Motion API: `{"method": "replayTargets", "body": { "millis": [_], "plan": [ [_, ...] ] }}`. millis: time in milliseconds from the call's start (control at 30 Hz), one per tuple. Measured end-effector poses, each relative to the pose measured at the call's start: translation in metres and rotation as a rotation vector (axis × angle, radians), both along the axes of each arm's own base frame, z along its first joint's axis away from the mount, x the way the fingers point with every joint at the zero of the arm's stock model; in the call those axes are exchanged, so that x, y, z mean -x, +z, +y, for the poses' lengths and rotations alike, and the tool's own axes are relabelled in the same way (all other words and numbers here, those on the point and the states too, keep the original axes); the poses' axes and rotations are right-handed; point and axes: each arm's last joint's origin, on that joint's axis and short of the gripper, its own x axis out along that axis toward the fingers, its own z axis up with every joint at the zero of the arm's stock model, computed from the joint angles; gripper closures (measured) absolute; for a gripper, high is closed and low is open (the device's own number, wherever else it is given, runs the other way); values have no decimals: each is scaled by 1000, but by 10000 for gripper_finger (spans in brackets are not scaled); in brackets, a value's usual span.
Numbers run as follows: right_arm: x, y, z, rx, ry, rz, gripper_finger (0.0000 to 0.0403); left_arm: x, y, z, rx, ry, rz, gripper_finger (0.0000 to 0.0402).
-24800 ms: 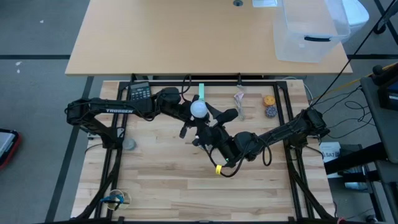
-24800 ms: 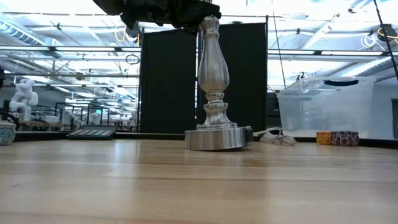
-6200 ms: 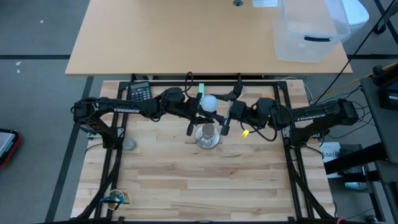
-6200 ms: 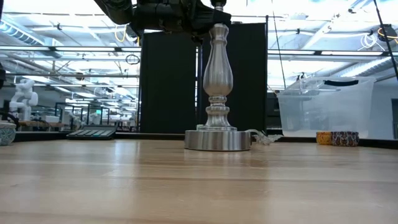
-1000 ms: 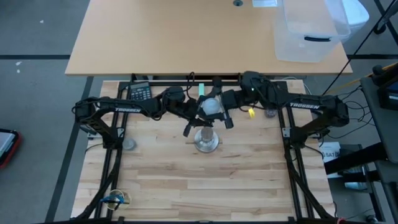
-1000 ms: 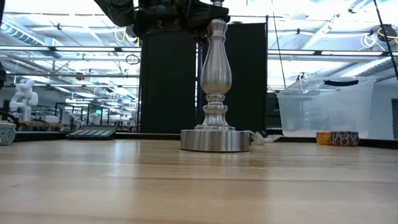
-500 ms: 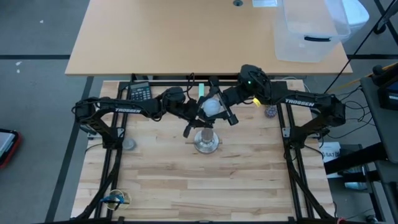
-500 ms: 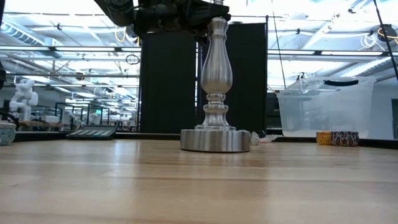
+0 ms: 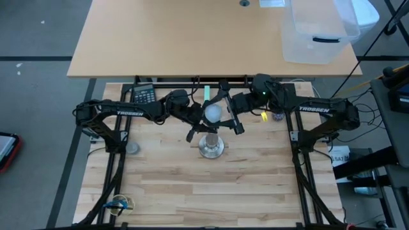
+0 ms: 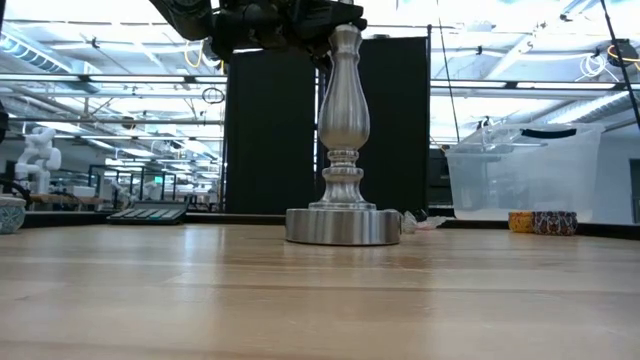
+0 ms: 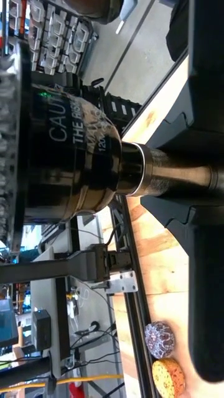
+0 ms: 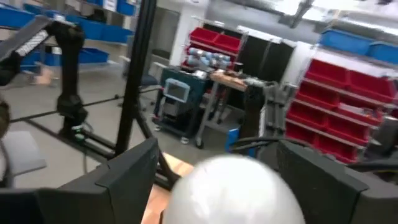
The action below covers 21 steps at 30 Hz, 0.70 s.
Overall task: Screw lightbulb
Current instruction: Remove the white lightbulb from the desk lamp
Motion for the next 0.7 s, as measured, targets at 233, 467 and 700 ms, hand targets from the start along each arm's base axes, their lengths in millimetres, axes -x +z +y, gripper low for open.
{"method": "replayTargets", "body": {
  "millis": [233, 467, 700],
  "plan": [
    [26, 27, 31, 24, -184, -106, 85, 0, 0, 0, -5, 9, 0, 330],
    [41, 37, 66, 19, -409, -134, 85, -1, -1, 2, -21, 63, 6, 330],
    [28, 25, 88, -13, -600, -84, 85, -1, -1, 3, -36, 132, 13, 330]
  ]
}}
